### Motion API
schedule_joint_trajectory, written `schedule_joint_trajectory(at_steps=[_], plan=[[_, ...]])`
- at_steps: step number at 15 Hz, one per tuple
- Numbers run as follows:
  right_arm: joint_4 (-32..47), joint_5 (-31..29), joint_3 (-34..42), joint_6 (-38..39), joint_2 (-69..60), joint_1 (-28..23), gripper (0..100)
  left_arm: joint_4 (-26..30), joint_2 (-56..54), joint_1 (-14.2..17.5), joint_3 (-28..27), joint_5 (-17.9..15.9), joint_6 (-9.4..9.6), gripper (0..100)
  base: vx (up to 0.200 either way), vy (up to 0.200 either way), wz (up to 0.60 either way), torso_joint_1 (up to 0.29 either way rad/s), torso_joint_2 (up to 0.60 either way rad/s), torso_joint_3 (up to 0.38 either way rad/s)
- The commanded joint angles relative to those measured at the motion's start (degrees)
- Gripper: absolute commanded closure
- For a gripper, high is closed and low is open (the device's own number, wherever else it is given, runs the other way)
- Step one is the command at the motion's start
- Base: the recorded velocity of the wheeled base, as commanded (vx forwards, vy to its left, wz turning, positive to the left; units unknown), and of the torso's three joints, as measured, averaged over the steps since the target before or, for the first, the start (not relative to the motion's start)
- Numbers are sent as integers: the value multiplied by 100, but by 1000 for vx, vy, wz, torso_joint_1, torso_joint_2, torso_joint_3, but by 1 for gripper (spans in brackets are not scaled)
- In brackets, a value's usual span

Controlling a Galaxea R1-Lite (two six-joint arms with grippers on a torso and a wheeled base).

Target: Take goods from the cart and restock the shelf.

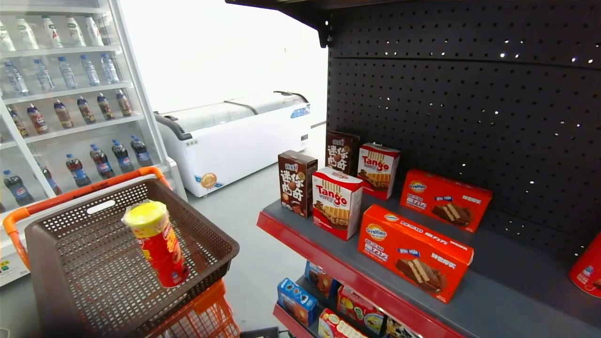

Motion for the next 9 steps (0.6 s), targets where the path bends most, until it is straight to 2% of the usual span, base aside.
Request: schedule_joint_trajectory(at_steps=[1, 2, 3, 5, 8, 9], plan=[[1, 1, 0, 0, -2, 0, 0, -46, 2018, 31, -650, 438, 22, 0, 0, 0, 0, 0, 0, 0], [1, 1, 0, 0, -2, 0, 0, -99, 2422, 57, -738, 438, 4, 0, 0, 0, 0, 0, 0, 0], [1, 1, 0, 0, -2, 0, 0, -433, 2923, -48, -765, 482, 13, 0, 0, 0, 0, 0, 0, 0], [1, 10, 0, 0, -2, 0, 0, -758, 3626, -189, -765, 657, -5, 0, 0, 0, 0, 0, 0, 0], [1, 1, 0, 0, -2, 0, 0, -925, 4364, -207, -774, 631, -57, 0, 0, 0, 0, 0, 0, 0], [1, 1, 0, 0, -2, 0, 0, -1549, 4997, -171, -791, 631, -268, 0, 0, 0, 0, 0, 0, 0]])
